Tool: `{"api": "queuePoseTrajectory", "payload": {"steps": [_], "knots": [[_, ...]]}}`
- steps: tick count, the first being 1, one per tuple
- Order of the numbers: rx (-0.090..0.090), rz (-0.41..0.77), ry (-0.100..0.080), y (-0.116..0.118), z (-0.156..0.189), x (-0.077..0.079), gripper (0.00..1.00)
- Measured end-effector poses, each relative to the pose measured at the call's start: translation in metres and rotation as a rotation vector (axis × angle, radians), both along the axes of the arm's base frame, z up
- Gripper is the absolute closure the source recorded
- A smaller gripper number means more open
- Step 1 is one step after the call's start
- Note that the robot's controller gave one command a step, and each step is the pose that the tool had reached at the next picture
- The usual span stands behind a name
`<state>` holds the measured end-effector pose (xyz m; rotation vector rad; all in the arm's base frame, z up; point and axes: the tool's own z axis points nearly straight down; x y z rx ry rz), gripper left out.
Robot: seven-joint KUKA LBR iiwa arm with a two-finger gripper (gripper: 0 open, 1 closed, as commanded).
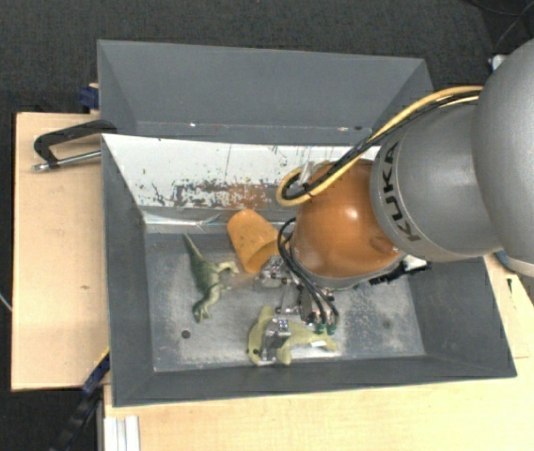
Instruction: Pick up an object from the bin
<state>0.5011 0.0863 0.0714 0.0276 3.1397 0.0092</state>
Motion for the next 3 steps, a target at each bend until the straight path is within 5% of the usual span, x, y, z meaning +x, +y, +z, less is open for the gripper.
{"api": "queuePoseTrajectory", "payload": {"steps": [1, 2, 3], "knots": [[-0.007, -0.028, -0.003, -0.057, 0.031, -0.007, 0.00], [-0.005, 0.669, -0.005, -0.047, 0.033, 0.002, 0.00], [-0.005, 1.204, 0.002, -0.051, 0.001, -0.002, 0.00]]}}
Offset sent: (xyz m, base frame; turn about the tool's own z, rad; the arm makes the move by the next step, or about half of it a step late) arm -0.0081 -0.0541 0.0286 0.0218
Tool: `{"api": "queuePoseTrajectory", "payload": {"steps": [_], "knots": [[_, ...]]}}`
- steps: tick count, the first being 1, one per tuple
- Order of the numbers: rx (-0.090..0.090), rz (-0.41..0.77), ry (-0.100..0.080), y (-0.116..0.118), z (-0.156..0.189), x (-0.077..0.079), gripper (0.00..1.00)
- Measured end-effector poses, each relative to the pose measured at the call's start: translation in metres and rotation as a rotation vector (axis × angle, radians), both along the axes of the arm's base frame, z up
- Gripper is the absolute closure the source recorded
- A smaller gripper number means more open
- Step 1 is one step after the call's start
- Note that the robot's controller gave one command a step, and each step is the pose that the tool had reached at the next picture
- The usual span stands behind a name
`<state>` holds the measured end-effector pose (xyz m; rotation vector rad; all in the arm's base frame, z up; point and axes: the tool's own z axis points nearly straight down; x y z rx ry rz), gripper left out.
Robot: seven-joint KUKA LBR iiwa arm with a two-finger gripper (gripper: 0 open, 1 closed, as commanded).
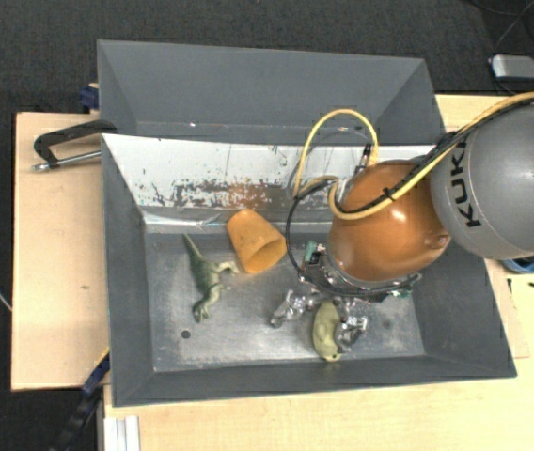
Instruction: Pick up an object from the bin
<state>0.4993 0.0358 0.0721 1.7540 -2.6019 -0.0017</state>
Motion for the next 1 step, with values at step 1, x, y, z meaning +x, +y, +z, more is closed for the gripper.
{"api": "queuePoseTrajectory", "payload": {"steps": [1], "knots": [[0.002, -1.190, -0.004, -0.0242, 0.0011, -0.0067, 0.00]]}}
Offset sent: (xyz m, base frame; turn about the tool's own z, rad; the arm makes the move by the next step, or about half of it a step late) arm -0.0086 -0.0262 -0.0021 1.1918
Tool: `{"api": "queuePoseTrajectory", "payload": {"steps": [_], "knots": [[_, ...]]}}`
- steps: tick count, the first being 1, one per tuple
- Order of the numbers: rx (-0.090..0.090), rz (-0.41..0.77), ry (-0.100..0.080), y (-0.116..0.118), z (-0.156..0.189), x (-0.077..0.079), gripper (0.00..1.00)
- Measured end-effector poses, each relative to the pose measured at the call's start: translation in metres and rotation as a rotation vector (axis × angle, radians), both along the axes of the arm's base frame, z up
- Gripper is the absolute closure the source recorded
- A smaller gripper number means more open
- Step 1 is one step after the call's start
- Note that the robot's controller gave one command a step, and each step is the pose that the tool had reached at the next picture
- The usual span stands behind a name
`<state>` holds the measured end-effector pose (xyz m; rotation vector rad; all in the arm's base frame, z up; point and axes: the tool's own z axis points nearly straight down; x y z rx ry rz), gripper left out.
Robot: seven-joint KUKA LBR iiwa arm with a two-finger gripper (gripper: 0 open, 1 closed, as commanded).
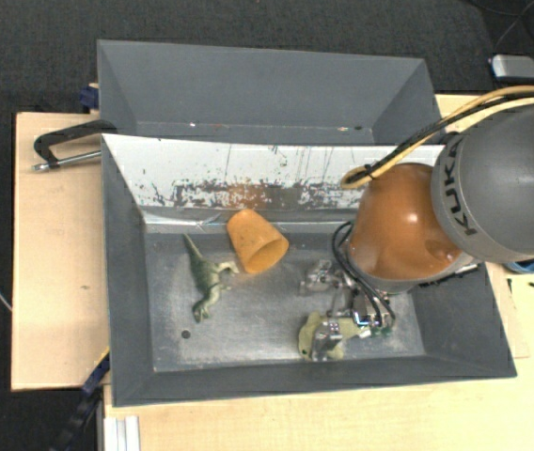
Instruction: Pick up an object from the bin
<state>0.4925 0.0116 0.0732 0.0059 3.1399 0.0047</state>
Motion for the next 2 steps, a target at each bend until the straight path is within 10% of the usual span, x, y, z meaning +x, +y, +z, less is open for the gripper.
{"api": "queuePoseTrajectory", "payload": {"steps": [1, 2], "knots": [[0.000, 0.000, 0.002, 0.000, 0.000, -0.001, 1.00], [-0.001, 0.000, -0.008, 0.000, 0.055, 0.002, 1.00]]}}
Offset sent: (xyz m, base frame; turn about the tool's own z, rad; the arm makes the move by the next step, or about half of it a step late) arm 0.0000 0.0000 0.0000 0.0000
